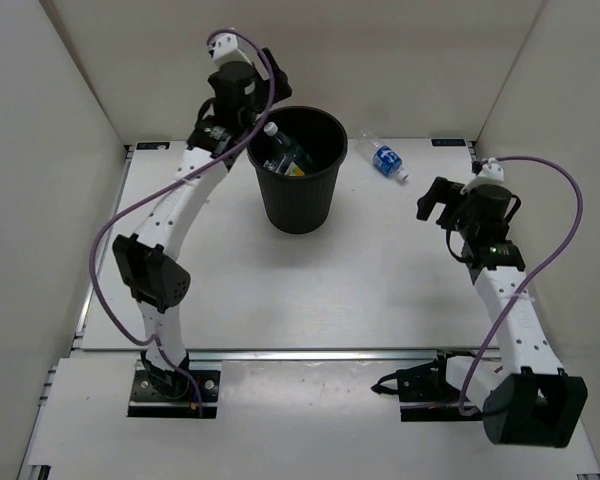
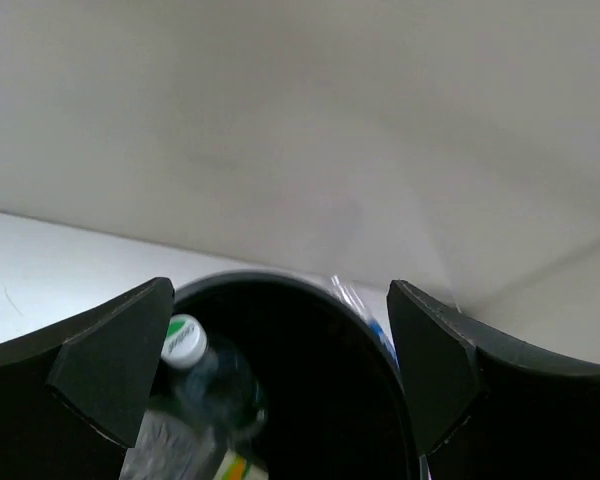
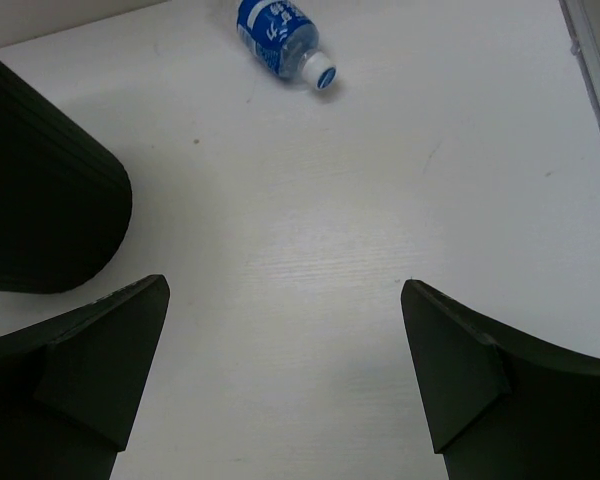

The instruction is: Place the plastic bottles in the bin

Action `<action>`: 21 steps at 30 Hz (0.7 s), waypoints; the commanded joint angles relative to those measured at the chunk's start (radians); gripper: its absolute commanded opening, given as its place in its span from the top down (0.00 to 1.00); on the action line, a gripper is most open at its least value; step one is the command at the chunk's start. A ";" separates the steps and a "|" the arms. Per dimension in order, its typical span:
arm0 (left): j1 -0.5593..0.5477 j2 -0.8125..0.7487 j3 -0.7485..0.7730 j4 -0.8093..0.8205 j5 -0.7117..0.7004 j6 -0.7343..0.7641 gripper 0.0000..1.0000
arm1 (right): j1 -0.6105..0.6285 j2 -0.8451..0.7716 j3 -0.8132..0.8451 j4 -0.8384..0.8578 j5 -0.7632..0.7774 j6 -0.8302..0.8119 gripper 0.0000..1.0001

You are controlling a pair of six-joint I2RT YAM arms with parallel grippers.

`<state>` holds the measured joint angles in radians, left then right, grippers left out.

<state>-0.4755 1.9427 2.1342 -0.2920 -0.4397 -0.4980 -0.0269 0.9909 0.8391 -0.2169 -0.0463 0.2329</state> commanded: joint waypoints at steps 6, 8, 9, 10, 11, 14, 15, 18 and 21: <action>0.100 -0.468 -0.390 -0.248 0.366 -0.027 0.01 | -0.073 0.306 0.262 0.130 -0.287 -0.254 0.01; 0.135 -0.586 -0.523 -0.271 0.355 -0.053 0.02 | -0.053 0.377 0.314 0.119 -0.285 -0.354 0.00; 0.191 -0.664 -0.622 -0.265 0.386 -0.078 0.02 | -0.053 0.421 0.346 0.129 -0.306 -0.366 0.01; 0.256 -0.707 -0.722 -0.263 0.392 -0.114 0.02 | -0.060 0.464 0.366 0.139 -0.351 -0.375 0.01; 0.287 -0.779 -0.771 -0.265 0.394 -0.122 0.01 | -0.077 0.489 0.405 0.146 -0.374 -0.363 0.01; 0.336 -0.873 -0.934 -0.346 0.294 -0.163 0.02 | -0.114 0.658 0.513 0.142 -0.458 -0.346 0.01; 0.330 -0.887 -0.948 -0.372 0.265 -0.180 0.01 | -0.107 0.689 0.578 0.114 -0.475 -0.363 0.01; 0.379 -0.903 -1.053 -0.398 0.311 -0.224 0.01 | -0.088 0.906 0.772 0.022 -0.469 -0.415 0.01; 0.423 -0.877 -1.082 -0.461 0.300 -0.232 0.01 | -0.084 1.054 1.015 -0.099 -0.474 -0.435 0.01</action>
<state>-0.0959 1.0489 1.0798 -0.6659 -0.1341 -0.6891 -0.1238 1.9572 1.6779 -0.2066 -0.4774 -0.1436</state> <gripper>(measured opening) 0.989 0.991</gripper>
